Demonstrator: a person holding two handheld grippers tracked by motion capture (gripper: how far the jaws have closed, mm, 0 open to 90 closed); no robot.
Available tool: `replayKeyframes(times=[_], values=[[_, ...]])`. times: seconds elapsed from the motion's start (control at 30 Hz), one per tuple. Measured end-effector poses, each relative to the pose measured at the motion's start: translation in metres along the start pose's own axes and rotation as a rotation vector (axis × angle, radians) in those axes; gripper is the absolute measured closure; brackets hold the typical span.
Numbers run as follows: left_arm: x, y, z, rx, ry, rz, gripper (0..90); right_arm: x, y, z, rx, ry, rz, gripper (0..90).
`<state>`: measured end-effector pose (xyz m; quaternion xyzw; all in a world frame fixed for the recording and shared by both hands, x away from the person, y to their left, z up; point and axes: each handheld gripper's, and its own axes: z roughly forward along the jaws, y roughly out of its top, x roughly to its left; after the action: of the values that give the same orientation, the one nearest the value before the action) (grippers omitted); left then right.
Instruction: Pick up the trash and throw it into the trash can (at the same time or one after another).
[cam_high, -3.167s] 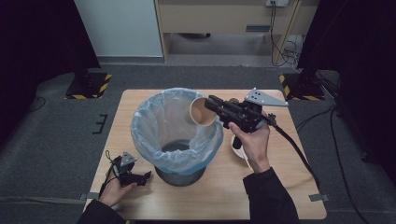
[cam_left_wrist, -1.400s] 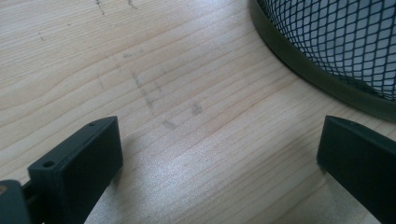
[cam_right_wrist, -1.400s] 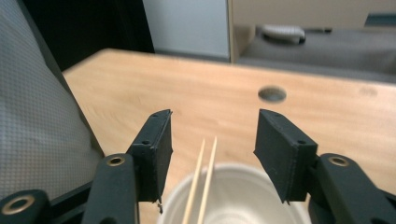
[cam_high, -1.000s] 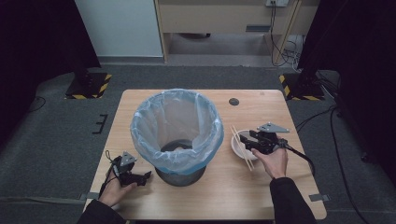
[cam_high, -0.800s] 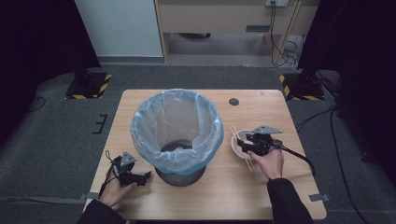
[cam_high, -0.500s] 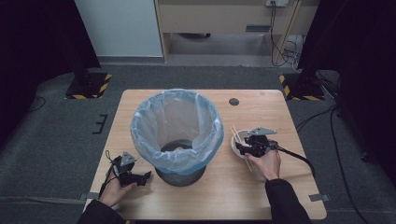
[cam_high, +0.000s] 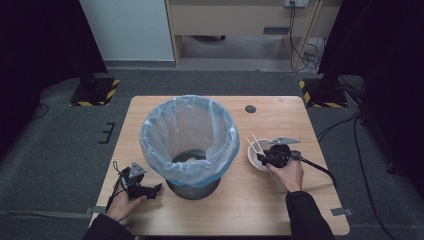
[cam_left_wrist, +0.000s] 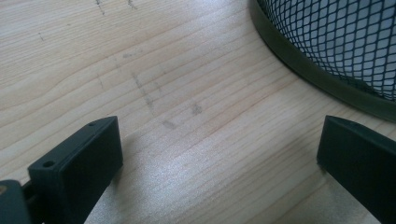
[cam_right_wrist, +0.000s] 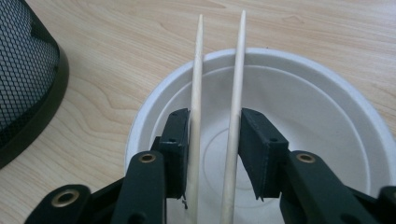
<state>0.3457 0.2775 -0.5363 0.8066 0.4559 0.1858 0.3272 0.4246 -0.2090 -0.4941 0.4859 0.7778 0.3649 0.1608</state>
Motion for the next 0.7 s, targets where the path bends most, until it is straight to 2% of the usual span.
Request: replayKeyframes(times=[0.5,0.7], values=[[0.0,0.0,0.0,0.0,0.0,0.0,0.0,-0.0009,-0.0006,0.0017,0.043,0.001,-0.054,79.1],[0.0,0.0,0.0,0.0,0.0,0.0,0.0,-0.0007,0.0,0.0021,0.053,-0.001,-0.058,79.8]])
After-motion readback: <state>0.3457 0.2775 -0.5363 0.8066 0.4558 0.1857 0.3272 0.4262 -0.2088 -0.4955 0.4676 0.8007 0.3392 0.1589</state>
